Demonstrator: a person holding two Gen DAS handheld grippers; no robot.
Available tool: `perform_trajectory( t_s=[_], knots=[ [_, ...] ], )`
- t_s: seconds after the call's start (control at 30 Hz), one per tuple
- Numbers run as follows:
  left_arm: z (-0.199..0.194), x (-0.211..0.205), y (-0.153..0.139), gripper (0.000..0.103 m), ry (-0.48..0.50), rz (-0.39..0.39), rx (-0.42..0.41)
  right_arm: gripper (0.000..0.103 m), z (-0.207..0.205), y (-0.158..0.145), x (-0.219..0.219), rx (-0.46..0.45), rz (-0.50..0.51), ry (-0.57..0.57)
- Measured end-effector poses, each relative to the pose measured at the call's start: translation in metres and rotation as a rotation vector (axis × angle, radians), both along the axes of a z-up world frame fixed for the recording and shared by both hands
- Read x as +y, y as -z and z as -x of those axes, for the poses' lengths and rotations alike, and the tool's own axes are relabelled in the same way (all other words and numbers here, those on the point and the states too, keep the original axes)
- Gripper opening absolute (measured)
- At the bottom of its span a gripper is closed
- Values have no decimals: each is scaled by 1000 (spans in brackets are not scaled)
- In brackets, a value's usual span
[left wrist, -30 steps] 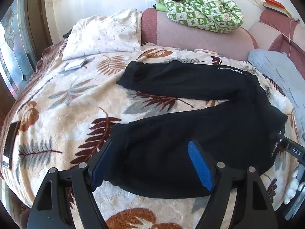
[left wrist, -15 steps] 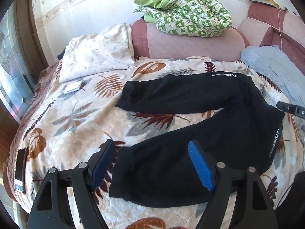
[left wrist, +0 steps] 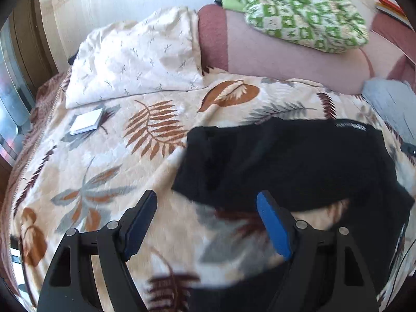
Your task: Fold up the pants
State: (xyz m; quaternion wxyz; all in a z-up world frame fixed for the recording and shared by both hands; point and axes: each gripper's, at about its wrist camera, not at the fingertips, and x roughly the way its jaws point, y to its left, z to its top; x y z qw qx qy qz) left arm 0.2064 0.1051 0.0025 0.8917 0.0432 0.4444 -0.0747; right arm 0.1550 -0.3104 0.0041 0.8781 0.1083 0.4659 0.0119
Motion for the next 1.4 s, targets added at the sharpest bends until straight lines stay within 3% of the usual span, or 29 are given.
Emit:
perform_trajectory(
  t_s=[0.17,0.4,0.63,0.73,0.77,0.8,0.83,0.87,0.9,0.93,1.17,1.4],
  knots=[
    [-76,12,30,79,-22,72,81,75,-67,15,-20,49,12,-57],
    [-133,5,63,79,33,152,154,75,-140,51,-25,114,38,-163],
    [-140,-20,73,92,116,63,109,75,-172,87,-7,173,50,-305],
    [-135,-32,77,91,135,-27,81,72,-178,99,-2,195,61,-320],
    [-134,-34,76,79,143,-29,77,68,-177,102,-1,195,57,-324],
    [-132,-36,73,70,163,-15,76,52,-176,101,0,184,50,-329],
    [-131,-38,70,46,172,-21,70,38,-174,99,0,177,19,-340],
    [-130,-40,67,31,173,-52,59,18,-173,97,-1,176,5,-338],
    [-130,-40,65,24,182,-52,61,3,-171,96,-3,177,-5,-335],
    [-131,-39,64,14,201,-20,80,3,-169,93,-5,182,-32,-330],
    [-115,-43,48,14,196,-35,33,3,-141,61,-6,112,-58,-277],
    [-78,-42,1,14,220,-34,-76,3,-105,30,1,79,-24,-258]
  ],
)
